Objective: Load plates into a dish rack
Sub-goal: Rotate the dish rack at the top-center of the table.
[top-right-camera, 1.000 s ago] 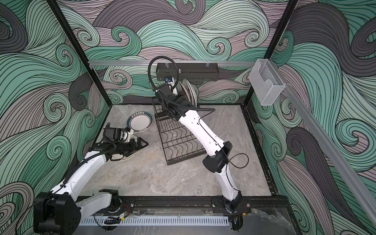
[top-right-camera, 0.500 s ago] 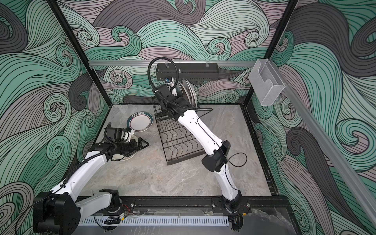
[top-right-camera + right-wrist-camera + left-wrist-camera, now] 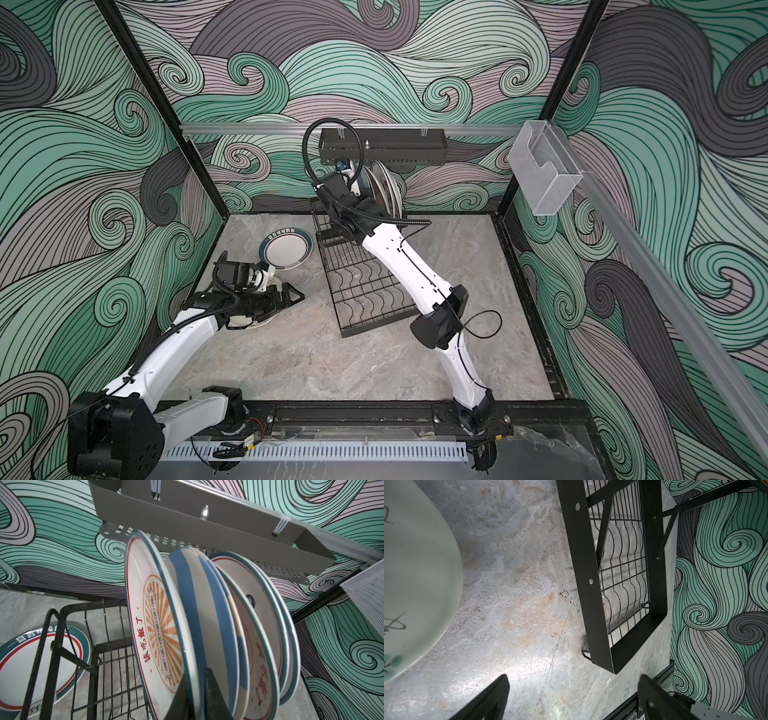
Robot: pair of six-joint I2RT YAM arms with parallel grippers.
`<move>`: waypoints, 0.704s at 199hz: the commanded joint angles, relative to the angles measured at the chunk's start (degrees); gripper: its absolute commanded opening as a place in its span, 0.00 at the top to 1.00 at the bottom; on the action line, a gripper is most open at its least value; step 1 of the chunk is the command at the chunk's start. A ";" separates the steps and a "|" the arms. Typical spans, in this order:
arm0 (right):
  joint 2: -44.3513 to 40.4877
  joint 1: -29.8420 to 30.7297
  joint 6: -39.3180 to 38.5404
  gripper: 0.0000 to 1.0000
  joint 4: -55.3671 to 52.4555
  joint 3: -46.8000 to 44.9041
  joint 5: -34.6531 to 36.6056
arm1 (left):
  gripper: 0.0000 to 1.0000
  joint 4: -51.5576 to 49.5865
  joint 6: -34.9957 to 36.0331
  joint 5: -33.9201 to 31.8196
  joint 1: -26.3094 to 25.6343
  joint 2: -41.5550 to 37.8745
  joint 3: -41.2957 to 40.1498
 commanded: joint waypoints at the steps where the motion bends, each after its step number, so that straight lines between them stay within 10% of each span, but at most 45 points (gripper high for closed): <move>1: 0.47 -0.76 0.34 0.92 -2.45 -0.38 -1.28 | 0.01 -1.26 0.79 -0.33 -0.44 -0.18 2.04; 69: -2.30 0.67 -3.40 1.00 -3.23 2.93 3.73 | 0.01 4.76 -2.16 2.02 -1.54 -0.69 -0.95; 140: -6.17 2.09 -5.64 1.00 -3.24 2.27 7.48 | 0.01 21.97 -2.95 3.45 -15.04 1.12 -7.50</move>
